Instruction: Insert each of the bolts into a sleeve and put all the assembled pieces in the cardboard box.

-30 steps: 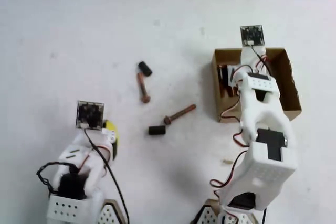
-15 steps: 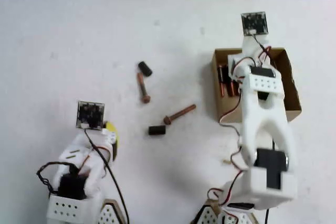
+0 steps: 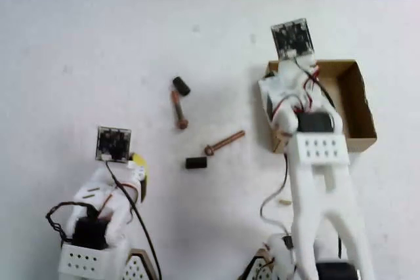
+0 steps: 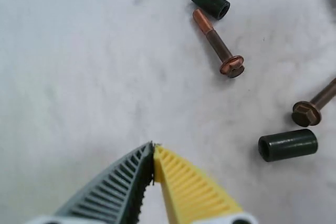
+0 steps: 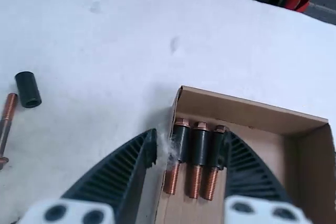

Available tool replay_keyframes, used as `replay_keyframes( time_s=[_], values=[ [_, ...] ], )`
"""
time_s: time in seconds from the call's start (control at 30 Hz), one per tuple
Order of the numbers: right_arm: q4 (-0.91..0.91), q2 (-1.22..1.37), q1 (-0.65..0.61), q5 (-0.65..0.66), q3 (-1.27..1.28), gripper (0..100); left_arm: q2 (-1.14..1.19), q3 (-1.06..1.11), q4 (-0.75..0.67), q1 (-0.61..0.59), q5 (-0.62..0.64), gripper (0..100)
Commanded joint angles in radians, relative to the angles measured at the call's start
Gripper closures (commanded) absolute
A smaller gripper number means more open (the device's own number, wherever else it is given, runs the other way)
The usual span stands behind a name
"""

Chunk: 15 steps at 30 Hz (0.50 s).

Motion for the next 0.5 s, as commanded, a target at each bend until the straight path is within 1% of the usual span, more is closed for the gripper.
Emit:
replay_keyframes(
  time_s=[0.0, 0.13, 0.33, 0.47],
  values=[
    [0.001, -0.188, -0.036, 0.002, 0.072, 82.7, -0.007, -0.003, 0.006, -0.01, -0.005, 98],
    [0.002, -0.355, -0.082, 0.002, 0.192, 84.6, -0.007, -0.003, 0.006, -0.01, -0.005, 98],
    [0.008, -0.516, -0.156, 0.009, 0.334, 93.1, -0.007, -0.003, 0.006, -0.01, -0.008, 98],
    [0.01, -0.532, -0.186, 0.012, 0.377, 90.3, -0.007, -0.003, 0.008, -0.01, -0.008, 98]
  ],
)
